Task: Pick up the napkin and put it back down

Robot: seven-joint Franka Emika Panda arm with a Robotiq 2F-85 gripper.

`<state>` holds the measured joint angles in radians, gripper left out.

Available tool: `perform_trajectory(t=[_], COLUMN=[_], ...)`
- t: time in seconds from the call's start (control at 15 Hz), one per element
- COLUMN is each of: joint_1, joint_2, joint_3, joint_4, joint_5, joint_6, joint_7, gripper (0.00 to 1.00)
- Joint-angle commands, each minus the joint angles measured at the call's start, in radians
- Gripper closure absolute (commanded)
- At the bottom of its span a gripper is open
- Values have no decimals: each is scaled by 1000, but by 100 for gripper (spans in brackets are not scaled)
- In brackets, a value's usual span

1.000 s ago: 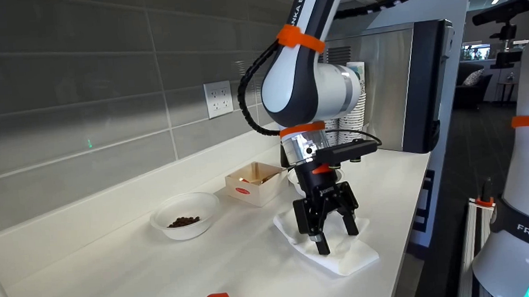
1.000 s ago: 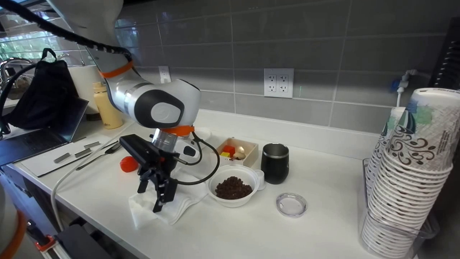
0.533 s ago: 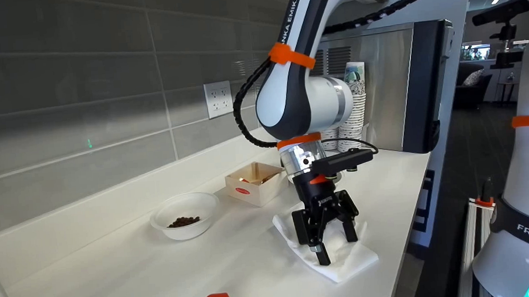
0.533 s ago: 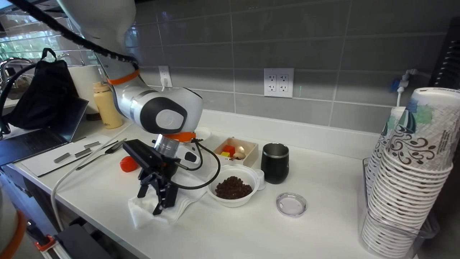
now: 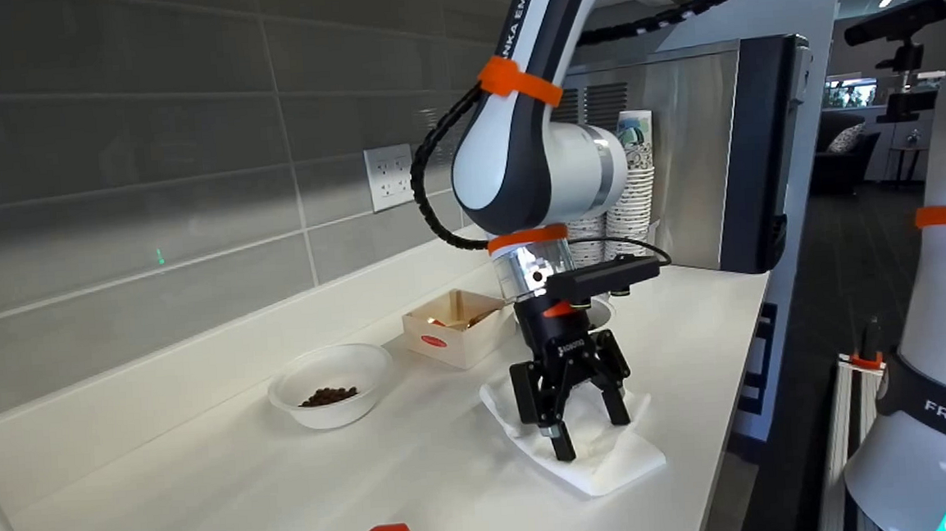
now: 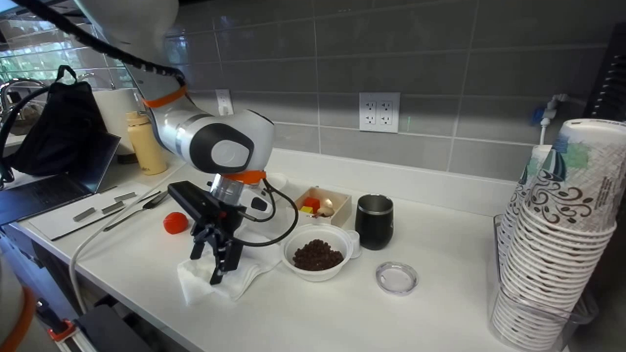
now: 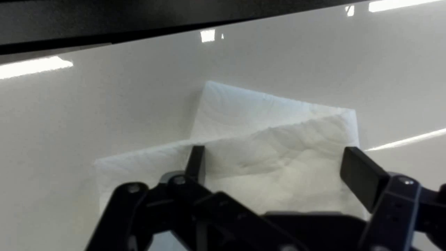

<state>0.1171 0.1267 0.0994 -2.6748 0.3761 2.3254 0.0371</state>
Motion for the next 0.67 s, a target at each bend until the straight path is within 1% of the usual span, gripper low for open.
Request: perform_trajectory(t=[0.0, 0.33, 0.6], joint_1=[7, 16, 15], joint_2=[-124, -206, -251], joint_3=[17, 33, 41], joint_4=[-31, -41, -52], joint_5=[-28, -95, -131], joint_6=[-44, -52, -57], joint_7=[77, 185, 227], gripper=[0, 0, 0])
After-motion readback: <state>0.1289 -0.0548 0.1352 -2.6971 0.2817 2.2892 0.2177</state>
